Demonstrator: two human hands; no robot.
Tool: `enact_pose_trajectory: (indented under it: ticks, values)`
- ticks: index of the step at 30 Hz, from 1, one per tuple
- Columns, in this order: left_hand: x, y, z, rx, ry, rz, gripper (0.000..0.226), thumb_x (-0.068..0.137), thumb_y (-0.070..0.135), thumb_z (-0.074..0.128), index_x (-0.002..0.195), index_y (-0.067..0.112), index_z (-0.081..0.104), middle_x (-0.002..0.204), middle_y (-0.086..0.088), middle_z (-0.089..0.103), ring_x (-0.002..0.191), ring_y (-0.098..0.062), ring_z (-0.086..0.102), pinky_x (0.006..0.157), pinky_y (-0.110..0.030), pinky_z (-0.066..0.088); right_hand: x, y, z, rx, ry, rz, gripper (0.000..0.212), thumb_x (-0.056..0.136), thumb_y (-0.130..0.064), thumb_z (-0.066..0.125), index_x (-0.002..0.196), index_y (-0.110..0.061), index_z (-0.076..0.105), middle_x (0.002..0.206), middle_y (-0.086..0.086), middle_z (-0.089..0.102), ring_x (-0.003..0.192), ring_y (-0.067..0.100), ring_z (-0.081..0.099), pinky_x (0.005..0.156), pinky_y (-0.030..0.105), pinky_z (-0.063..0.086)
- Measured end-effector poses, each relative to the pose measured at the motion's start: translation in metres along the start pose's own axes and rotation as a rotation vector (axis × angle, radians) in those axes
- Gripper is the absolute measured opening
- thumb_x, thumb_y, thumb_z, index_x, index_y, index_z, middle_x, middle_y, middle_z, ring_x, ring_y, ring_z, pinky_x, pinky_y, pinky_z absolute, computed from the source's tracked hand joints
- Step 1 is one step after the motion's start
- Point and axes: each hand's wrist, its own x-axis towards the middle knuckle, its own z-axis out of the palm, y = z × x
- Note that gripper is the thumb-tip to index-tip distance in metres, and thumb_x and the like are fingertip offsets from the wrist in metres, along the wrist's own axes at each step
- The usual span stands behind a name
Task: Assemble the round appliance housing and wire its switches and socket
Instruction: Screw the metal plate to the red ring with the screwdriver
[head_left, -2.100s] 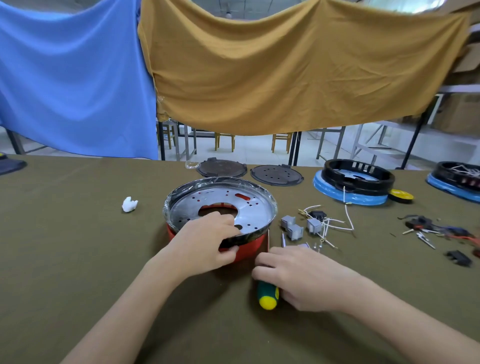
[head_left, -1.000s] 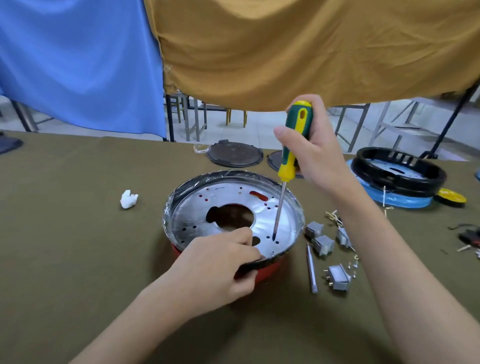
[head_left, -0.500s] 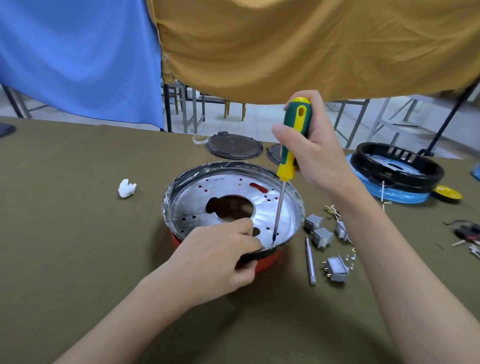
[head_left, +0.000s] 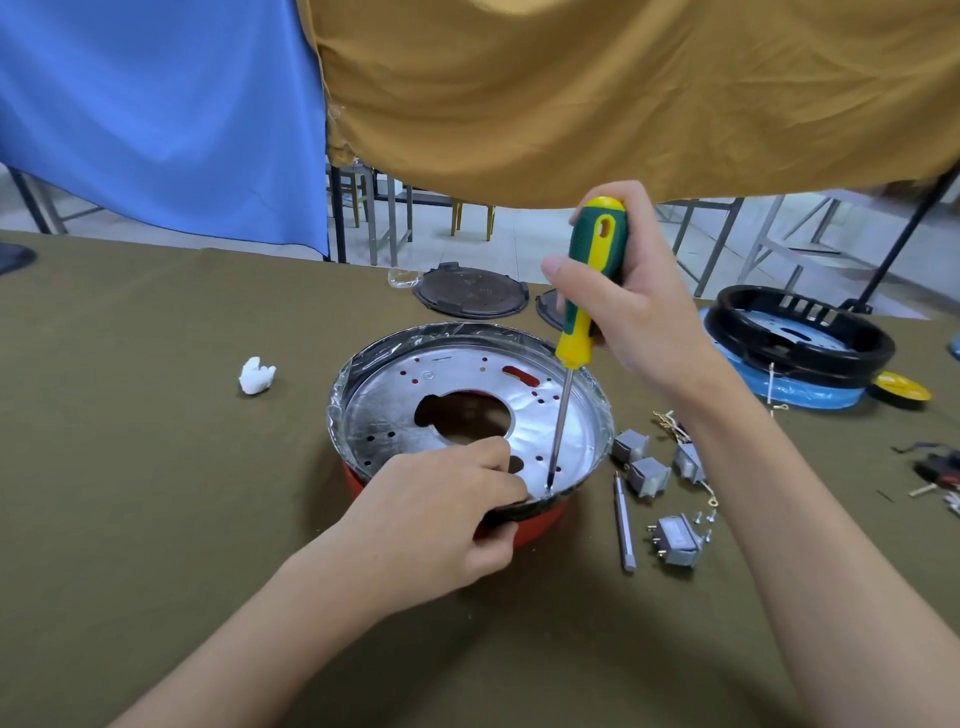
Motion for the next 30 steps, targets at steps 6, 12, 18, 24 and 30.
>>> enact_pose_trajectory:
  ticks: [6,12,18,24,30]
  values:
    - [0.001,0.001,-0.002,0.024,-0.026,-0.028,0.020,0.091,0.040,0.047,0.097,0.027,0.060,0.095,0.010,0.042,0.076,-0.010,0.043,0.061,-0.027,0.046,0.000,-0.022,-0.017,-0.171,-0.177,-0.046,0.048,0.086,-0.028,0.077,0.120,-0.021,0.044,0.077,0.004,0.043,0.059,0.006,0.041,0.053,0.014,0.038]
    - [0.018,0.000,-0.016,0.040,-0.197,-0.003,0.021,0.091,0.041,0.056,0.104,0.028,0.066,0.093,0.010,0.043,0.077,-0.008,0.038,0.062,-0.027,0.042,0.000,-0.044,-0.029,-0.255,-0.232,0.009,0.024,0.089,-0.014,0.059,0.113,-0.019,0.059,0.095,0.026,0.046,0.059,0.036,0.038,0.046,0.029,0.036]
    - [0.026,-0.007,-0.019,-0.024,-0.223,0.061,0.018,0.084,0.040,0.064,0.097,0.030,0.071,0.081,0.010,0.044,0.075,-0.010,0.044,0.064,-0.031,0.040,-0.004,-0.045,-0.038,-0.471,-0.150,-0.028,0.027,0.087,-0.035,0.074,0.094,-0.015,0.057,0.072,-0.002,0.050,0.058,0.008,0.044,0.054,0.023,0.040]
    - [0.022,-0.010,-0.017,-0.084,-0.182,0.059,0.018,0.084,0.040,0.065,0.099,0.032,0.071,0.082,0.011,0.042,0.074,-0.010,0.041,0.070,-0.033,0.045,-0.003,-0.055,-0.035,-0.444,-0.239,0.048,0.023,0.090,-0.021,0.056,0.112,-0.024,0.060,0.093,0.005,0.056,0.061,0.004,0.042,0.058,0.015,0.035]
    - [0.018,-0.009,-0.014,-0.073,-0.160,0.036,0.021,0.085,0.043,0.063,0.101,0.031,0.071,0.086,0.011,0.042,0.073,-0.009,0.041,0.068,-0.033,0.046,-0.002,-0.055,-0.023,-0.729,-0.070,-0.006,0.039,0.088,-0.054,0.065,0.090,-0.016,0.055,0.066,0.002,0.048,0.056,0.010,0.039,0.052,0.023,0.034]
